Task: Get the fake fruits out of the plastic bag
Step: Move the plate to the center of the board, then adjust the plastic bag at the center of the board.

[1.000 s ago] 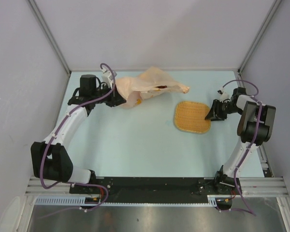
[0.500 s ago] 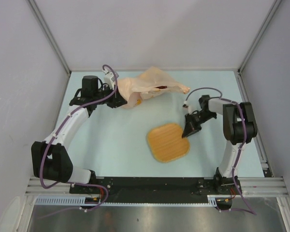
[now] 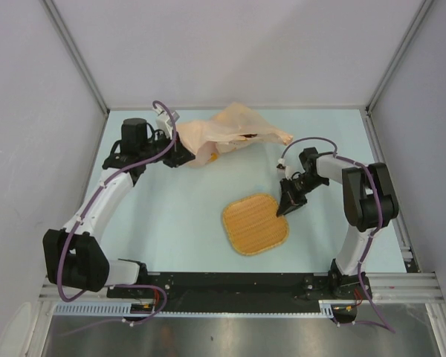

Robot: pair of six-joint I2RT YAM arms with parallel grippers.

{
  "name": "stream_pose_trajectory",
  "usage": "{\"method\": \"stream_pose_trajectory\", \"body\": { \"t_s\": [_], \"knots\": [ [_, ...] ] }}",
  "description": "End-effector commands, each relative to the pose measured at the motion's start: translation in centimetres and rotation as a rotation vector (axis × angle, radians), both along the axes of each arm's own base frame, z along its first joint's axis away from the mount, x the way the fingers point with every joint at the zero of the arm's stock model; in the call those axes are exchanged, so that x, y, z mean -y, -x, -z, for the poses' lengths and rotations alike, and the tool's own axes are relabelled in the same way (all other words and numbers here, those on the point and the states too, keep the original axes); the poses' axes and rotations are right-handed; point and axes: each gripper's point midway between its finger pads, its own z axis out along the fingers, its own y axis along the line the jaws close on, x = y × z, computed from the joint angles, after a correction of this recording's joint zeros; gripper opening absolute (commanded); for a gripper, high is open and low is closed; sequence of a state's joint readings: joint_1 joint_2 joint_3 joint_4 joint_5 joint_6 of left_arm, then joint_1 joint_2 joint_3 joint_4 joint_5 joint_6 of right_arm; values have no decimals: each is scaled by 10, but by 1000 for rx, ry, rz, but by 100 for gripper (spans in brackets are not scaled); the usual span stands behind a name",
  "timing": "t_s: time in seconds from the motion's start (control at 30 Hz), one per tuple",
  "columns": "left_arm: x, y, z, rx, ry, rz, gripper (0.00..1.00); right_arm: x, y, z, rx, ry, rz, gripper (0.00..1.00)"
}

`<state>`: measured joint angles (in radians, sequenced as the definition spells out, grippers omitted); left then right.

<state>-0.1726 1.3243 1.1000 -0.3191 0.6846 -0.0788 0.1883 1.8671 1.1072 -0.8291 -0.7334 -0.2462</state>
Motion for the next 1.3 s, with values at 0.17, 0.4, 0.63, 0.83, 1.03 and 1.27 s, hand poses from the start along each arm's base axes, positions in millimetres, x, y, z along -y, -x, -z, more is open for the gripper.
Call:
{"method": "stream_pose_trajectory", "body": {
  "t_s": [0.17,0.4,0.63,0.83,1.03,1.27],
  "knots": [
    [4,-2,-8,-15,7,21,0,-77,-16,-12,-69,-91,162,0],
    [7,-1,-5,-32,3,37,0,-64,-24,-6,-70,-48,232,2],
    [8,2,-3,-41,-20,57,0,-47,-20,-26,-39,-91,198,80],
    [8,8,-14,-38,-4,58,0,-10,-49,-126,258,-132,242,100],
    [6,23,-26,-44,-27,83,1,27,-96,-235,664,-91,372,100],
    [-9,15,-30,-35,-204,96,1,20,-117,-283,1061,6,260,98]
  ]
}}
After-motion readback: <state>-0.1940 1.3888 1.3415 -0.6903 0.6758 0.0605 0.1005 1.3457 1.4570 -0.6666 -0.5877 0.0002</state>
